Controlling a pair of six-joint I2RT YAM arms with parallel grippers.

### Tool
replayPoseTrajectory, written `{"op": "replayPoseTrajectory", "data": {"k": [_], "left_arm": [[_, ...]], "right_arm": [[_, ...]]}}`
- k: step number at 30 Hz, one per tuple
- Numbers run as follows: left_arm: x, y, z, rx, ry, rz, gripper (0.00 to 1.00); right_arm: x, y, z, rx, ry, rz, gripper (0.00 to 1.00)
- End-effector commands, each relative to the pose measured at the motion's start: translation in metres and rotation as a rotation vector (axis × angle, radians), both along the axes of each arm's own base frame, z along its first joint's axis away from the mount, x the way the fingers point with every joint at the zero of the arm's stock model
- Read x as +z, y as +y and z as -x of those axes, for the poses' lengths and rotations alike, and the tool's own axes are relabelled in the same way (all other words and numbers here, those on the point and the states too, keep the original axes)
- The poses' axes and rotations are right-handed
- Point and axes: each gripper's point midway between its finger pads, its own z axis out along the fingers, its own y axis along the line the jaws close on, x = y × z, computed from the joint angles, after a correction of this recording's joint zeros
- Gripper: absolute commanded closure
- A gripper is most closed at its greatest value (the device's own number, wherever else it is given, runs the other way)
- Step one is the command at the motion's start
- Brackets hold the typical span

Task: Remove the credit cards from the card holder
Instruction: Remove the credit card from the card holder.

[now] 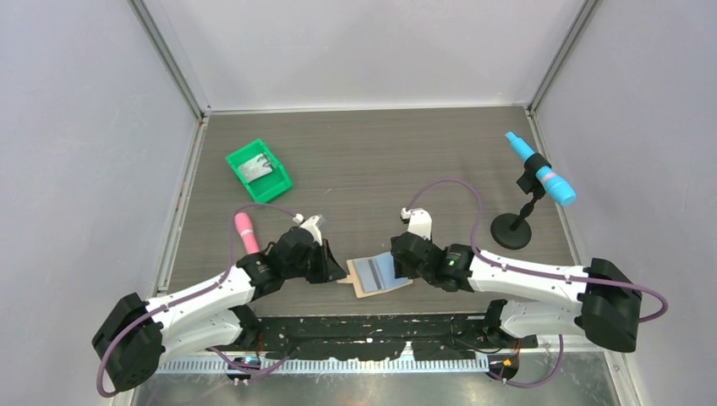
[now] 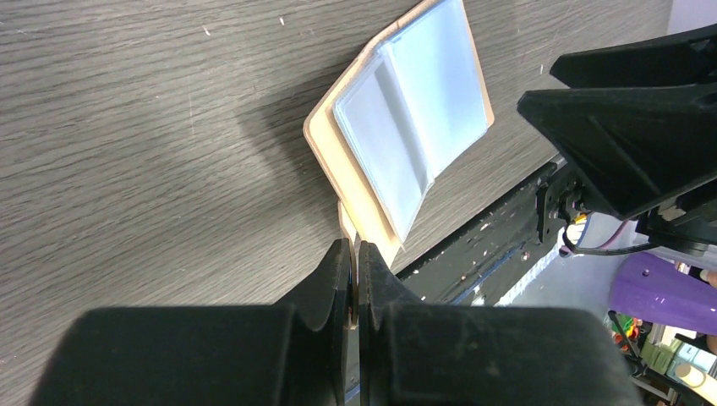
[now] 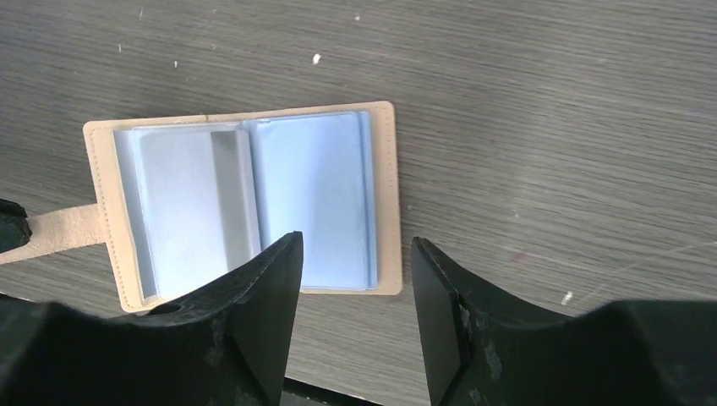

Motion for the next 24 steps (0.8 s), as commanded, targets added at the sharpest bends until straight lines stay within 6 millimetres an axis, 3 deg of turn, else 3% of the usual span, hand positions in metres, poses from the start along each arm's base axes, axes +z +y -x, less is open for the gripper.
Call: {"op": "replayPoseTrajectory", "data": {"k": [1,4,9,19,24], "left_arm": [[0.014,-0.006,-0.001,-0.024,-0.042,0.039,1.00],[0.015,-0.008,-0.001,-0.032,-0.040,0.052,1.00],[0.019,-0.012,0.000,-0.039,-0.036,0.075,1.00],[0.023,-0.013,0.000,-0.038,-0.042,0.089,1.00],[0.023,-0.014,0.000,-0.035,-0.042,0.098,1.00]], "right_arm": [[0.035,-0.004,-0.008,-0.013,-0.062,-0.040,0.43],[0.057,0.018,-0.009,0.070,-0.101,-0.125,0.42],[0.063,0.055,-0.003,0.189,-0.094,-0.235,0.38],[0.018,0.088,0.008,0.262,-0.008,-0.169,0.32],[0.007,0.097,0.014,0.279,0.015,-0.164,0.32]]}}
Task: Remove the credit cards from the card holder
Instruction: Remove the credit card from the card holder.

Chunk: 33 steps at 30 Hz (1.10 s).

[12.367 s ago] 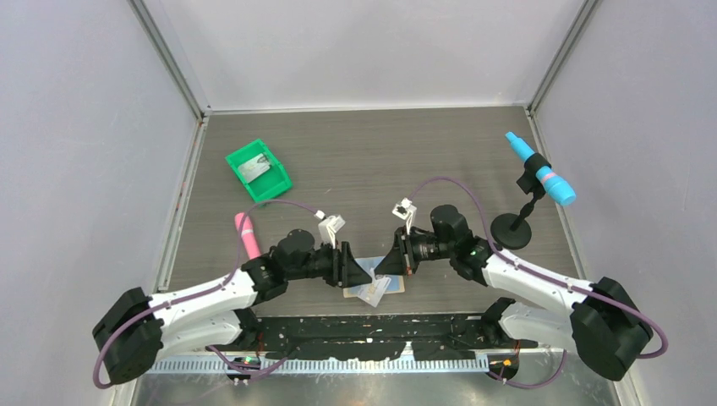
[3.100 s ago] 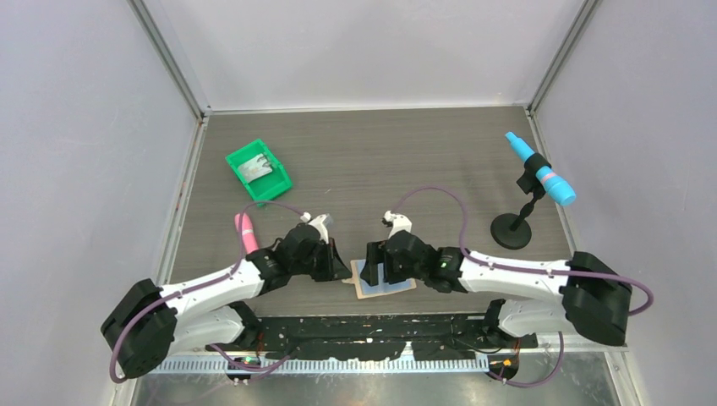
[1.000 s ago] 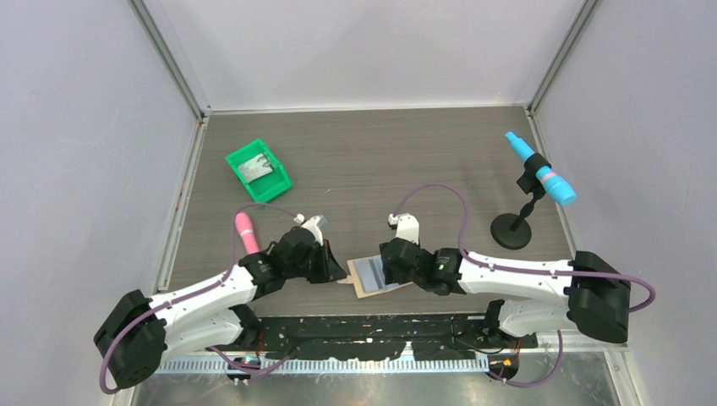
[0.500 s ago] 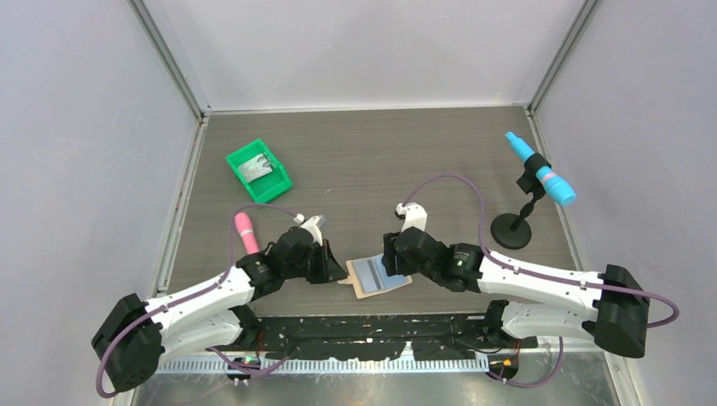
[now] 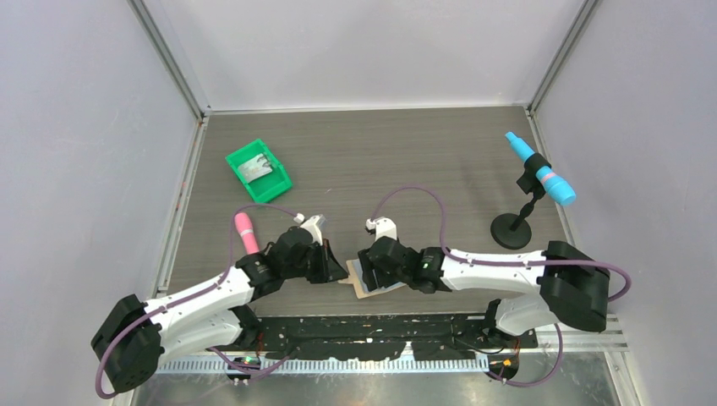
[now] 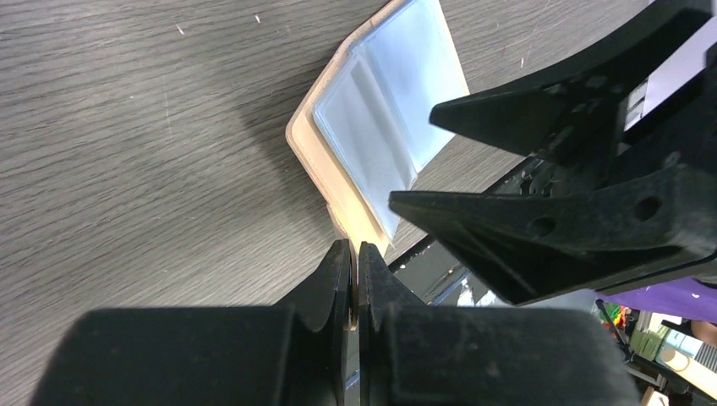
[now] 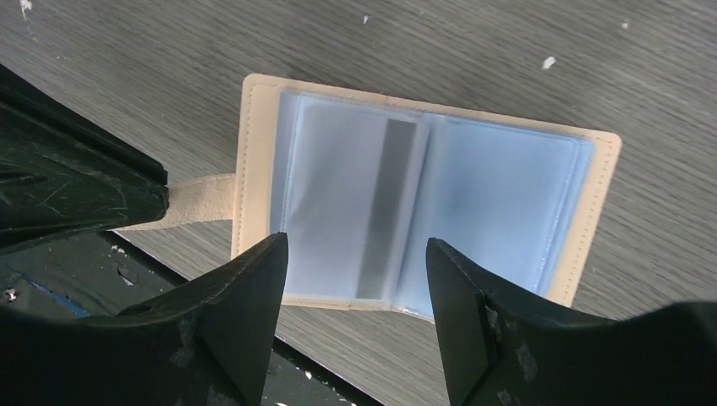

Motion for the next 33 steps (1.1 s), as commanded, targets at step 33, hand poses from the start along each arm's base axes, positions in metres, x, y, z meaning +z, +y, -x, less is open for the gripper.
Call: {"op": "replayPoseTrajectory", "data": {"k": [33], "left_arm": [[0.006,0.002,-0.003,0.006,-0.045,0.012,1.00]], "right_arm": [[0.028,-0.005,-0.008,-0.079,-0.094,0.024,0.37]]}}
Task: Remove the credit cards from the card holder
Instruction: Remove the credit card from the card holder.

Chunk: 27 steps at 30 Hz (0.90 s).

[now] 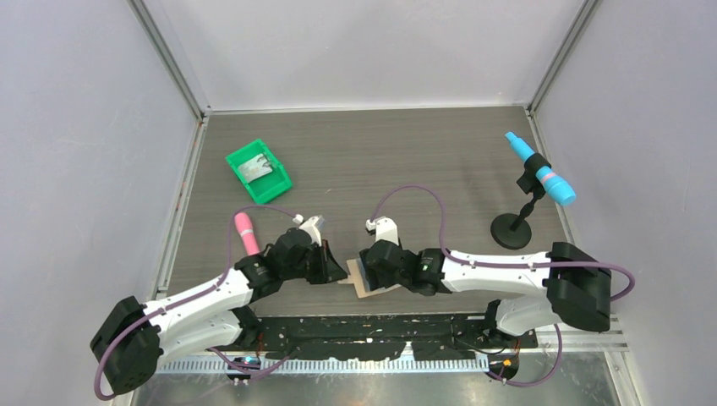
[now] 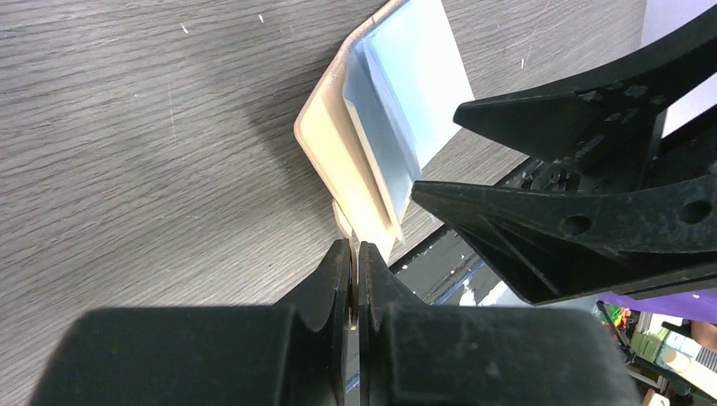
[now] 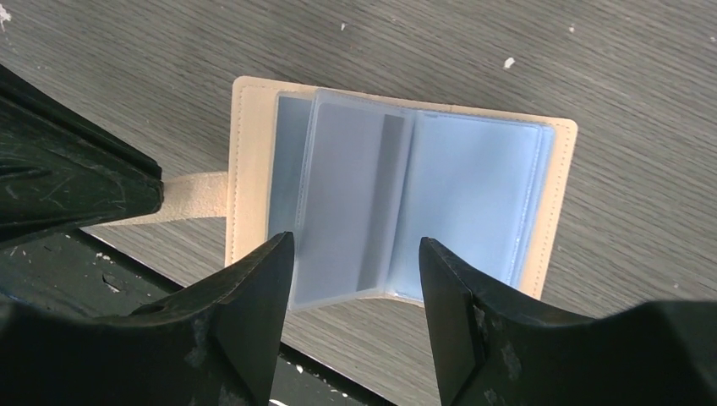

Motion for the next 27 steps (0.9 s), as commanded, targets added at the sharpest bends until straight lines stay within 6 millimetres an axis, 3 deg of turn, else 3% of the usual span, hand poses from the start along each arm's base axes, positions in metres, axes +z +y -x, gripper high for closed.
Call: {"op": "replayPoseTrajectory", "data": {"k": [1,10,17,20,22,27], "left_arm": [[0.004,0.003,-0.004,0.005,-0.041,-0.018,1.00],[-0.002,0.017,-0.013,0.016,-0.078,-0.135,1.00],[-0.003,0.025,-0.023,0.036,-0.071,-0.221,1.00],[0.004,0.019,-0.022,0.015,-0.072,-0.193,1.00],[0.012,0.012,-0.020,-0.001,-0.075,-0.148,1.00],[0.023,0.004,-0.017,-0.008,-0.078,-0.075,1.00]], "right_arm": [[0.020,-0.007,-0.008,-0.058,-0.048,-0.007,0.37],[0.024,-0.045,-0.005,-0.130,-0.083,-0.010,0.37],[0.022,-0.052,-0.006,-0.154,-0.080,-0.007,0.37],[0.029,-0.043,-0.005,-0.128,-0.079,-0.035,0.37],[0.039,-0.026,-0.004,-0.086,-0.079,-0.104,0.37],[0.041,-0.001,-0.003,-0.037,-0.061,-0.148,0.35]]}}
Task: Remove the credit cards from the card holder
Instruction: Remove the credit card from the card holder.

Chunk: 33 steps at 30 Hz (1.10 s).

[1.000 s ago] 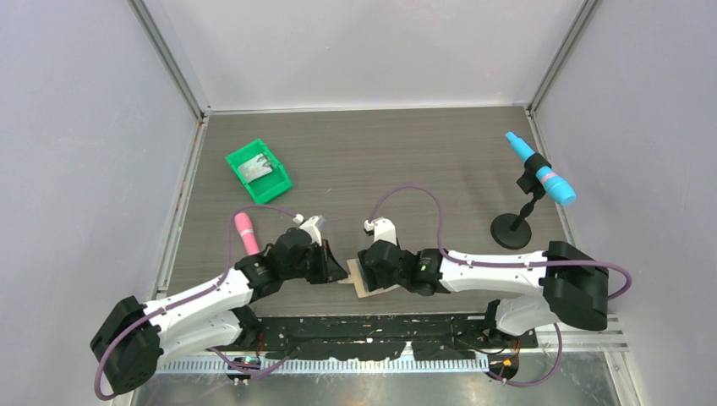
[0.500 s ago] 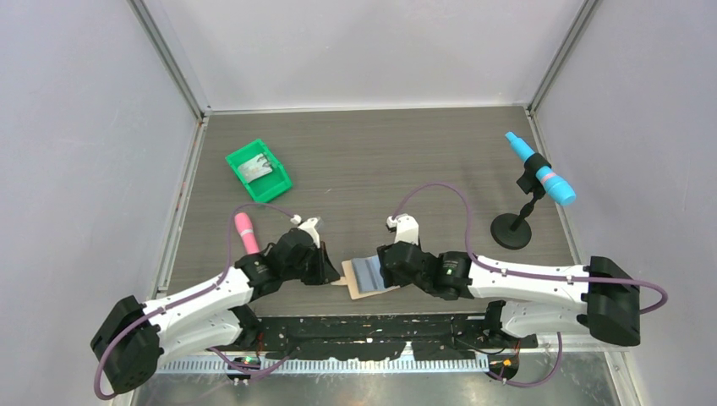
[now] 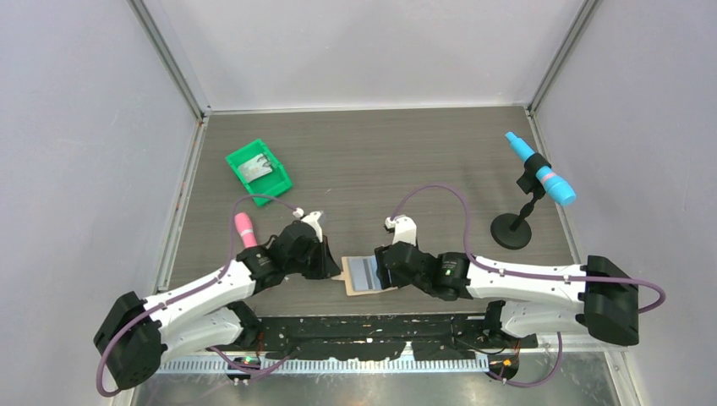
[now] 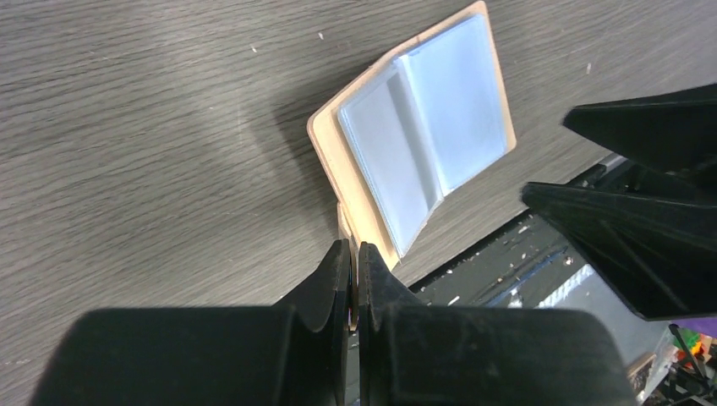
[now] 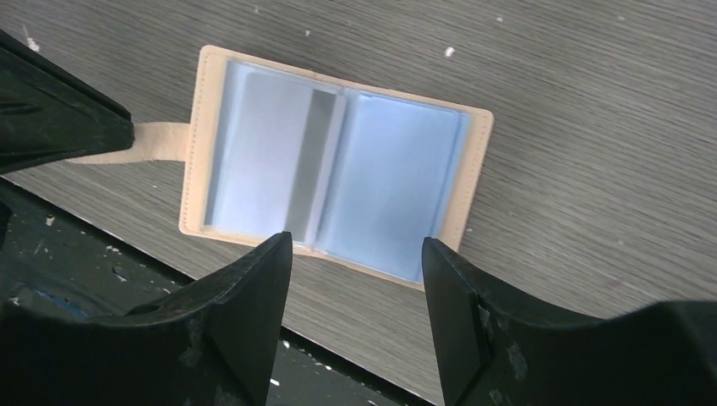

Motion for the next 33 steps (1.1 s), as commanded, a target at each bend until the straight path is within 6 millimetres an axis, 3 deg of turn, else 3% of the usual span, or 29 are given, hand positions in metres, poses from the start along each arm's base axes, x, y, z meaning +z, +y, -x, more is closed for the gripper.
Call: {"op": "replayPoseTrajectory", "data": {"k": [1,6,15,33], "left_arm": [[0.029,-0.014,-0.005,-0.016,-0.048,0.106,1.00],[0.032,-0.018,-0.001,-0.030,-0.037,0.139,1.00],[0.035,-0.020,0.000,-0.032,-0.040,0.161,1.00],[0.034,-0.022,0.001,-0.039,-0.035,0.175,1.00]], "right_arm": [[0.018,0.039,-0.006,0.045,-0.015,-0.095,0.34],[0.009,0.061,-0.005,0.071,0.019,-0.104,0.33],[-0.010,0.080,-0.001,0.093,0.074,-0.116,0.31],[-0.011,0.084,-0.001,0.093,0.083,-0.120,0.31]]}}
